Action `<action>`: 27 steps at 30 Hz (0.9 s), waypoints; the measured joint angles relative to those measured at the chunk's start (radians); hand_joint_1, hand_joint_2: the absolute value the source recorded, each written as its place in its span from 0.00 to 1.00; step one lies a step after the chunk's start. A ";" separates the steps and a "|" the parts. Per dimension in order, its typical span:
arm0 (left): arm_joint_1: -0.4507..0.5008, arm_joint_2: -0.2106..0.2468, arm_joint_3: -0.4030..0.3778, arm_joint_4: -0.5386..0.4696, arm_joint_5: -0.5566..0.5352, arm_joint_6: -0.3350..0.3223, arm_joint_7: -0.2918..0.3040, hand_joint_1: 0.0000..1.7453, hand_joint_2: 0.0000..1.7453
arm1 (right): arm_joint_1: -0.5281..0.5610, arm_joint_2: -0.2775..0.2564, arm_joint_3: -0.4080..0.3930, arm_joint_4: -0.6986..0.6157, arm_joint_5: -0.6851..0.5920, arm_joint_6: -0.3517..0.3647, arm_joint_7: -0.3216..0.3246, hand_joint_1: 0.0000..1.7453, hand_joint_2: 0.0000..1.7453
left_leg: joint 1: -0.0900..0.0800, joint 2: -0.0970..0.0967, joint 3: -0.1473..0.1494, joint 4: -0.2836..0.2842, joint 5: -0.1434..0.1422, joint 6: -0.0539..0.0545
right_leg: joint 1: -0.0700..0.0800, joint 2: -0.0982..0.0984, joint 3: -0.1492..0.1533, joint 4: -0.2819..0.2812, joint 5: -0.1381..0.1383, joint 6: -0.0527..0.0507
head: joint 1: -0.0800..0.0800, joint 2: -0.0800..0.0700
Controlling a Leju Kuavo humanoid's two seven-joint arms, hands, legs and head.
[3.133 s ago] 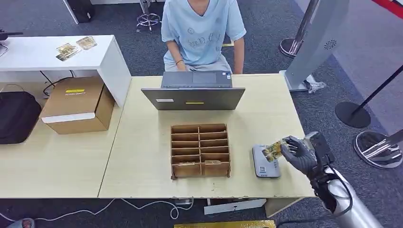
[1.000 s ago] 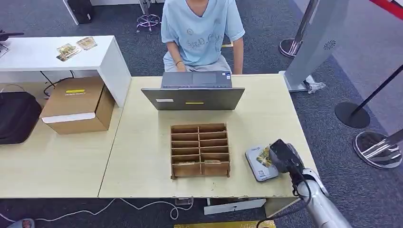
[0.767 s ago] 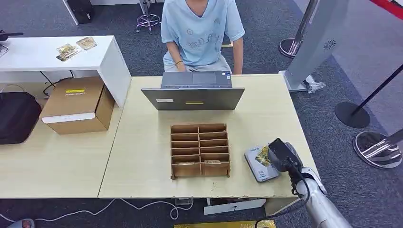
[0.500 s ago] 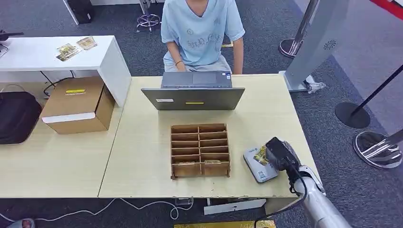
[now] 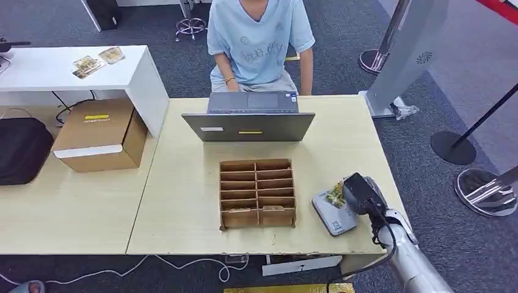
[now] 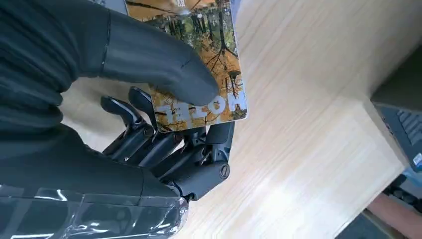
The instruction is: Pass the card to the sensor for recognition and then transmit it.
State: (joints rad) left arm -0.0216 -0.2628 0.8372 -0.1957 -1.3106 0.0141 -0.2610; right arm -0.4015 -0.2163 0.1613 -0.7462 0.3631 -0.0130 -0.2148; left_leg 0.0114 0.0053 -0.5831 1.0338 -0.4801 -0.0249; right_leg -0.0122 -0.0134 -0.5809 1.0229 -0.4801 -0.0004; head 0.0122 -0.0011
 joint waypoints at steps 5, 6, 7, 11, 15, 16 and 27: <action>0.004 0.029 -0.243 0.000 -0.218 0.051 -0.008 0.00 0.00 | 0.005 0.009 -0.047 -0.019 -0.057 -0.063 -0.039 1.00 1.00 | 0.000 -0.001 0.000 0.000 0.000 0.000 | 0.000 0.000 0.000 0.000 0.000 0.000 | 0.000 0.000; 0.004 0.036 -0.305 0.000 -0.239 0.057 -0.009 0.00 0.00 | 0.009 0.012 -0.060 -0.025 -0.074 -0.074 -0.048 1.00 1.00 | 0.000 -0.001 0.000 0.000 0.000 0.000 | 0.000 -0.001 0.000 0.000 0.000 0.000 | 0.000 0.000; 0.003 0.045 -0.364 0.000 -0.246 0.058 -0.012 0.00 0.00 | 0.016 0.014 -0.073 -0.032 -0.093 -0.081 -0.055 1.00 1.00 | 0.000 -0.003 0.000 0.000 0.000 0.000 | 0.000 -0.001 0.000 0.000 0.000 0.000 | 0.000 0.000; -0.016 0.095 -0.633 0.000 -0.250 0.059 -0.018 0.00 0.00 | 0.046 0.019 -0.119 -0.090 -0.160 -0.106 -0.063 1.00 1.00 | 0.000 -0.004 -0.001 0.000 0.001 0.000 | 0.000 -0.002 0.000 0.000 0.000 0.000 | 0.000 0.000; -0.051 0.122 -0.908 -0.001 -0.249 0.059 0.008 0.00 0.00 | 0.074 0.025 -0.154 -0.143 -0.181 -0.158 -0.083 1.00 1.00 | 0.000 -0.004 -0.001 0.000 0.001 0.000 | 0.000 -0.003 0.000 0.001 0.000 0.000 | 0.000 0.000; -0.058 0.124 -0.967 -0.001 -0.249 0.058 0.014 0.00 0.00 | 0.081 0.027 -0.161 -0.155 -0.181 -0.174 -0.091 1.00 1.00 | 0.000 -0.004 -0.001 0.000 0.001 0.000 | 0.000 -0.003 0.000 0.001 0.000 0.000 | 0.000 0.000; -0.162 0.137 -1.431 -0.012 -0.228 0.032 0.092 0.00 0.00 | 0.119 0.049 -0.199 -0.252 -0.135 -0.349 -0.180 1.00 1.00 | 0.000 -0.009 -0.006 0.000 0.002 0.000 | 0.000 -0.008 0.000 0.001 0.000 0.000 | 0.000 0.000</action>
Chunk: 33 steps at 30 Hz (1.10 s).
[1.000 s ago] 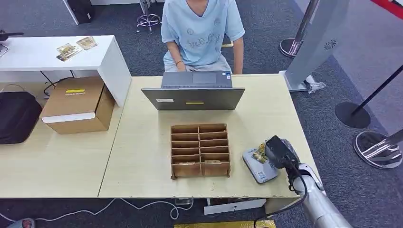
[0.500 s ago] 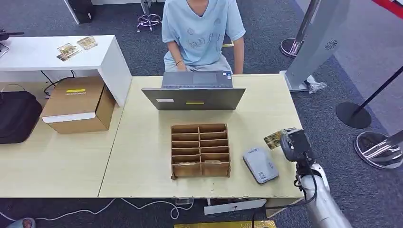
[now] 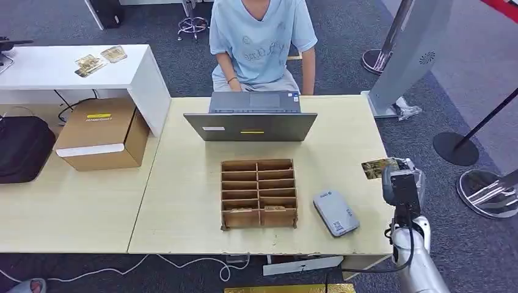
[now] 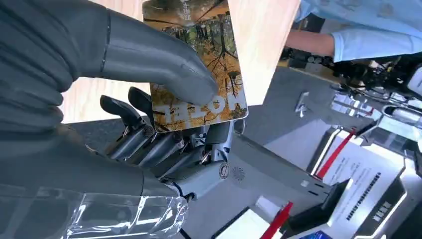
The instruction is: Pass the card to the sensor for recognition and then transmit it.
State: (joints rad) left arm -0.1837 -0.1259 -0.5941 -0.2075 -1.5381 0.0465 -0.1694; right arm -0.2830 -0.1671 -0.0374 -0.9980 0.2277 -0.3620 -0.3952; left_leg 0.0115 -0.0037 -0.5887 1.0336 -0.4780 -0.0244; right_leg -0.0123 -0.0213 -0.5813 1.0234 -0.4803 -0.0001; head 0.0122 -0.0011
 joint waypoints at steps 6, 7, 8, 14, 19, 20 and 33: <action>-0.046 0.002 -0.146 -0.005 0.005 -0.086 0.051 0.00 0.00 | 0.006 0.016 -0.001 -0.040 0.077 -0.114 -0.050 1.00 1.00 | 0.001 -0.002 -0.002 0.000 0.000 0.000 | 0.001 -0.003 -0.001 0.001 0.000 0.000 | 0.000 0.000; -0.055 0.003 -0.172 -0.005 0.005 -0.111 0.050 0.00 0.00 | 0.007 0.024 -0.001 -0.049 0.100 -0.145 -0.059 1.00 1.00 | 0.001 -0.002 -0.002 0.000 0.001 -0.001 | 0.001 -0.003 -0.001 0.001 0.000 0.000 | 0.000 0.000; -0.061 0.004 -0.188 -0.005 0.007 -0.122 0.049 0.00 0.00 | 0.010 0.031 -0.001 -0.059 0.118 -0.168 -0.066 1.00 1.00 | 0.001 -0.002 -0.002 0.000 0.001 -0.001 | 0.001 -0.003 -0.001 0.001 0.000 0.000 | 0.000 0.000; -0.071 0.008 -0.230 -0.008 0.027 -0.156 0.056 0.00 0.00 | 0.038 0.051 0.000 -0.127 0.185 -0.264 -0.103 1.00 1.00 | 0.001 -0.002 -0.002 0.000 0.001 -0.001 | 0.001 -0.003 -0.002 0.000 0.000 0.000 | 0.000 0.000; -0.071 0.009 -0.237 -0.009 0.048 -0.167 0.062 0.00 0.00 | 0.053 0.056 0.000 -0.159 0.216 -0.287 -0.113 1.00 1.00 | 0.000 -0.002 -0.002 0.000 0.001 -0.001 | 0.001 -0.003 -0.002 0.000 0.000 0.000 | 0.000 0.000; -0.070 0.009 -0.237 -0.009 0.060 -0.172 0.066 0.00 0.00 | 0.055 0.057 0.000 -0.164 0.221 -0.295 -0.116 1.00 1.00 | 0.000 -0.002 -0.002 0.000 0.001 -0.001 | 0.001 -0.003 -0.002 0.000 0.000 0.000 | 0.000 0.000; -0.039 0.021 -0.180 -0.009 0.162 -0.192 0.119 0.00 0.00 | 0.095 0.159 -0.089 -0.292 0.673 -0.313 -0.231 1.00 1.00 | 0.001 -0.001 -0.001 0.000 0.001 -0.001 | 0.001 -0.002 -0.002 0.001 0.000 0.000 | 0.000 0.000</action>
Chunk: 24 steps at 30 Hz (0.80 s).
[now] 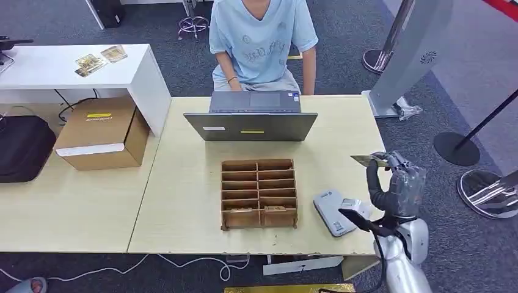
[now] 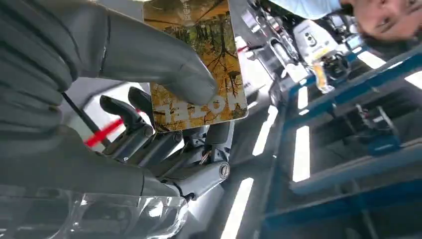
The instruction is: Pass the card to the sensor for recognition and then transmit it.
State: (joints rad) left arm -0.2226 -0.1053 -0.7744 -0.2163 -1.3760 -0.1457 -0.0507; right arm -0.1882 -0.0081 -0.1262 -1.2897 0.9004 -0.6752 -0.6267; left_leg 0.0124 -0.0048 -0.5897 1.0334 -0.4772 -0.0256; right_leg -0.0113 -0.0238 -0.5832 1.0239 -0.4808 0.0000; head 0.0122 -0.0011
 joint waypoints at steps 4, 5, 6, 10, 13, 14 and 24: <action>0.007 0.002 0.017 0.000 0.010 0.000 0.010 0.00 0.00 | 0.012 0.059 -0.054 -0.059 0.145 0.000 -0.032 1.00 1.00 | 0.000 0.000 0.000 0.000 0.000 0.000 | 0.000 0.000 0.000 0.000 0.000 0.000 | 0.000 0.000; 0.008 0.003 0.019 0.000 0.014 0.000 0.011 0.00 0.00 | 0.015 0.075 -0.065 -0.075 0.171 0.000 -0.033 1.00 1.00 | 0.000 0.000 0.000 0.000 0.000 0.000 | 0.000 0.000 0.000 0.000 0.000 0.000 | 0.000 0.000; 0.010 0.005 0.024 0.000 0.018 0.000 0.011 0.00 0.00 | 0.019 0.088 -0.073 -0.093 0.199 0.000 -0.033 1.00 1.00 | 0.000 0.000 0.000 0.000 0.000 0.000 | 0.000 0.000 0.000 0.000 0.000 0.000 | 0.000 0.000; 0.017 0.006 0.041 0.000 0.030 0.003 0.019 0.00 0.00 | 0.035 0.125 -0.092 -0.163 0.301 0.000 -0.033 1.00 1.00 | 0.000 0.001 0.001 0.000 0.000 0.000 | 0.000 0.001 0.000 0.000 0.000 0.000 | 0.000 0.000; 0.021 0.007 0.057 0.000 0.038 0.005 0.025 0.00 0.00 | 0.045 0.148 -0.100 -0.221 0.381 0.000 -0.033 1.00 1.00 | -0.001 0.001 0.001 0.000 0.000 0.000 | 0.000 0.002 0.000 0.000 0.000 0.000 | 0.000 0.000; 0.022 0.007 0.063 0.000 0.040 0.005 0.029 0.00 0.00 | 0.048 0.153 -0.102 -0.236 0.405 0.000 -0.033 1.00 1.00 | 0.000 0.001 0.001 0.000 0.000 0.000 | 0.000 0.002 0.000 0.000 0.000 0.000 | 0.000 0.000; 0.034 0.010 0.120 0.000 0.070 0.004 0.032 0.00 0.00 | 0.051 0.084 0.029 -0.247 0.582 0.000 0.274 1.00 1.00 | 0.000 0.003 0.001 0.000 0.000 0.000 | 0.000 0.003 0.001 0.000 0.000 0.000 | 0.000 0.000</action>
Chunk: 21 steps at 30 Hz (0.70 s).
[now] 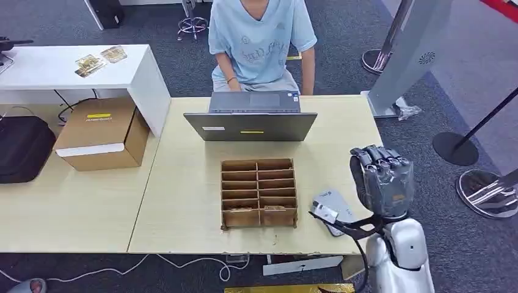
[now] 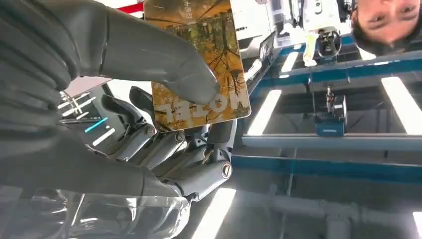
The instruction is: Pass the card to the sensor for recognition and then transmit it.
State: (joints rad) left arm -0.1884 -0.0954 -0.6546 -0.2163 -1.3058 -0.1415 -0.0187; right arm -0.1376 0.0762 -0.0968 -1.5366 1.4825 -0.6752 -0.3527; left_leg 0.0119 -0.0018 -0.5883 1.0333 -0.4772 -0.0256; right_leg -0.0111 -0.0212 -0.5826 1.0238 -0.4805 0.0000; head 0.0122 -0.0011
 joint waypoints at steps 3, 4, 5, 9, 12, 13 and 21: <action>0.005 0.000 0.020 0.000 0.013 -0.001 0.002 0.00 0.00 | -0.013 -0.039 0.069 0.017 0.019 0.000 0.071 1.00 1.00 | 0.000 0.000 0.000 0.000 0.000 0.000 | 0.000 0.000 0.000 0.000 0.000 0.000 | 0.000 0.000; 0.005 0.001 0.025 0.000 0.016 -0.001 0.007 0.00 0.00 | -0.019 -0.049 0.088 0.030 0.019 0.000 0.083 1.00 1.00 | 0.000 0.000 0.000 0.000 0.000 0.000 | 0.000 0.001 0.000 0.000 0.000 0.000 | 0.000 0.000; 0.007 0.001 0.030 0.000 0.017 -0.001 0.010 0.00 0.00 | -0.022 -0.059 0.104 0.041 0.019 0.000 0.089 1.00 1.00 | 0.000 0.000 0.000 0.000 0.000 0.000 | 0.000 0.000 0.000 0.000 0.000 0.000 | 0.000 0.000; 0.010 0.001 0.044 0.000 0.019 -0.001 0.014 0.00 0.00 | -0.031 -0.082 0.138 0.062 0.020 0.000 0.094 1.00 1.00 | 0.000 0.000 0.000 0.000 0.000 0.000 | 0.000 0.001 0.000 0.000 0.000 0.000 | 0.000 0.000; 0.011 0.001 0.049 0.000 0.024 -0.001 0.014 0.00 0.00 | -0.039 -0.098 0.158 0.079 0.007 0.000 0.111 1.00 1.00 | 0.000 0.000 0.000 0.000 0.000 0.000 | 0.000 0.001 0.000 0.000 0.000 0.000 | 0.000 0.000; 0.012 0.001 0.054 0.000 0.029 -0.001 0.014 0.00 0.00 | -0.049 -0.109 0.174 0.093 0.000 0.000 0.131 1.00 1.00 | 0.000 0.000 0.000 0.000 0.000 0.000 | 0.000 0.001 0.000 0.000 0.000 0.000 | 0.000 0.000; 0.031 0.004 0.125 0.000 0.089 0.002 0.019 0.00 0.00 | -0.241 -0.169 0.347 0.172 -0.151 0.174 0.175 1.00 1.00 | 0.000 0.003 0.001 0.000 0.001 0.000 | 0.000 0.004 0.000 0.001 0.001 -0.001 | 0.000 0.000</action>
State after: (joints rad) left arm -0.1576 -0.0912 -0.5294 -0.2163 -1.2169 -0.1400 0.0000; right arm -0.3784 -0.0931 0.2499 -1.3645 1.3317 -0.5015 -0.1781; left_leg 0.0120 0.0012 -0.5873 1.0334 -0.4763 -0.0258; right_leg -0.0111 -0.0177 -0.5826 1.0243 -0.4795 -0.0007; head 0.0122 -0.0011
